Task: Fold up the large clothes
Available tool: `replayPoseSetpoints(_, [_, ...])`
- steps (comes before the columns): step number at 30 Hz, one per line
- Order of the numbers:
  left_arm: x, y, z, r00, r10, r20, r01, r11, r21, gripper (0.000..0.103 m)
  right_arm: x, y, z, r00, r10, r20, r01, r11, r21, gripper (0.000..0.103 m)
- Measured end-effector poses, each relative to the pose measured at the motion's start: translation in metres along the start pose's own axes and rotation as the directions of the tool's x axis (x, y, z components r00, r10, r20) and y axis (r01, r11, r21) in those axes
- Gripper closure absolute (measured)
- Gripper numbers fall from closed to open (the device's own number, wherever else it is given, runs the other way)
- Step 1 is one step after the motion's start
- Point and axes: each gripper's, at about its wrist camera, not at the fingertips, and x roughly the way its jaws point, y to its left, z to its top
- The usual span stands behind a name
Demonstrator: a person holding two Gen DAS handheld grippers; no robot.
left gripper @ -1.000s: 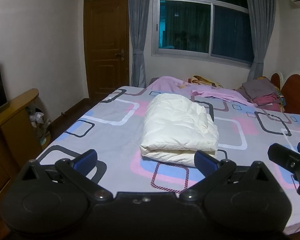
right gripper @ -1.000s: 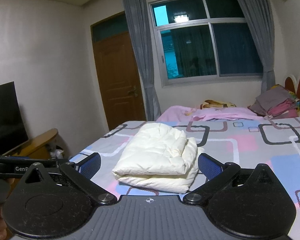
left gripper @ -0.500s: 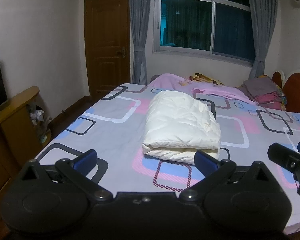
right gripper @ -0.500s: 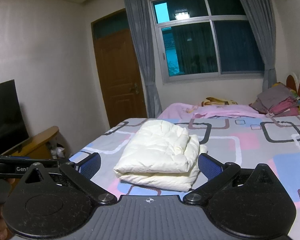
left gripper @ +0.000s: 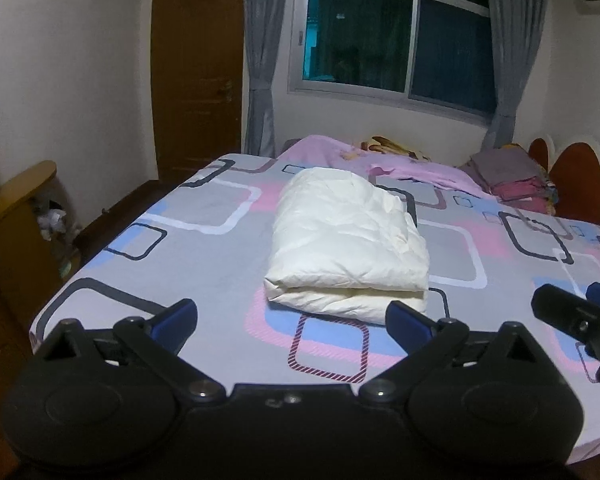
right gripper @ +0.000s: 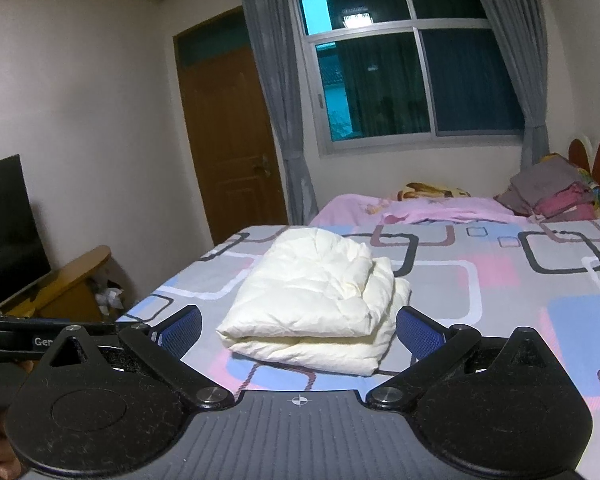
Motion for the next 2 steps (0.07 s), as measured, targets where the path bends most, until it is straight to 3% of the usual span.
replayPoseSetpoints(2, [0.0083,-0.0002,0.0014,1.0,-0.017,-0.004,0.017,1.0,0.004,0.0,0.0049,-0.0047,-0.001,1.0,-0.009,-0.008,0.009,1.0,0.005,0.001])
